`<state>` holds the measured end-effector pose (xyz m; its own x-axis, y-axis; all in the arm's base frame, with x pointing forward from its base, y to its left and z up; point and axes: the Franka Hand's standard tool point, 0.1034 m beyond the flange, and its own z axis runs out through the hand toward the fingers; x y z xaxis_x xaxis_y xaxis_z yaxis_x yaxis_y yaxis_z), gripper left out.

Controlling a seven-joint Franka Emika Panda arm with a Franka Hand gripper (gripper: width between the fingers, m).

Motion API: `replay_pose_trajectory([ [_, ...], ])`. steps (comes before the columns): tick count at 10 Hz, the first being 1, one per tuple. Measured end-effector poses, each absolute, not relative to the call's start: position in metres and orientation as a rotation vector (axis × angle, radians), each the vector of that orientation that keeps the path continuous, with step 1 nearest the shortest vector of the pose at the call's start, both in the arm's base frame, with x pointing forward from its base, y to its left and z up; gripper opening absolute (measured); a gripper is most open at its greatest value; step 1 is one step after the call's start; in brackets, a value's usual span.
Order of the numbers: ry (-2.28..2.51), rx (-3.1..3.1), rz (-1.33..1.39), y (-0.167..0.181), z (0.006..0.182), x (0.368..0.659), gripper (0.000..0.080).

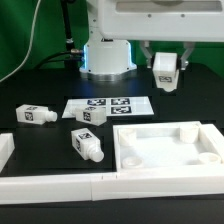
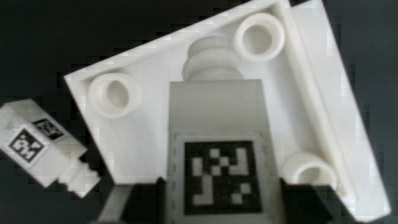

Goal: Assemble one leg

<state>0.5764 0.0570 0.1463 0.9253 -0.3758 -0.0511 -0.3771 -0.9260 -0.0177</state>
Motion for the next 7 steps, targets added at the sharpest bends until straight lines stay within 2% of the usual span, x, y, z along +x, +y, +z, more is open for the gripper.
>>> replay_pose_trajectory([
  [3, 0.592, -3.021, -0.218, 0.073, 0.143, 0.583, 0.0284],
  [5, 0.566, -2.977, -0.471, 0.11, 0.146, 0.601, 0.0284],
  [6, 0.535, -2.965, -0.584, 0.111, 0.144, 0.611, 0.0284],
  [7, 0.536, -2.946, -0.633, 0.116, 0.14, 0.607, 0.0284],
])
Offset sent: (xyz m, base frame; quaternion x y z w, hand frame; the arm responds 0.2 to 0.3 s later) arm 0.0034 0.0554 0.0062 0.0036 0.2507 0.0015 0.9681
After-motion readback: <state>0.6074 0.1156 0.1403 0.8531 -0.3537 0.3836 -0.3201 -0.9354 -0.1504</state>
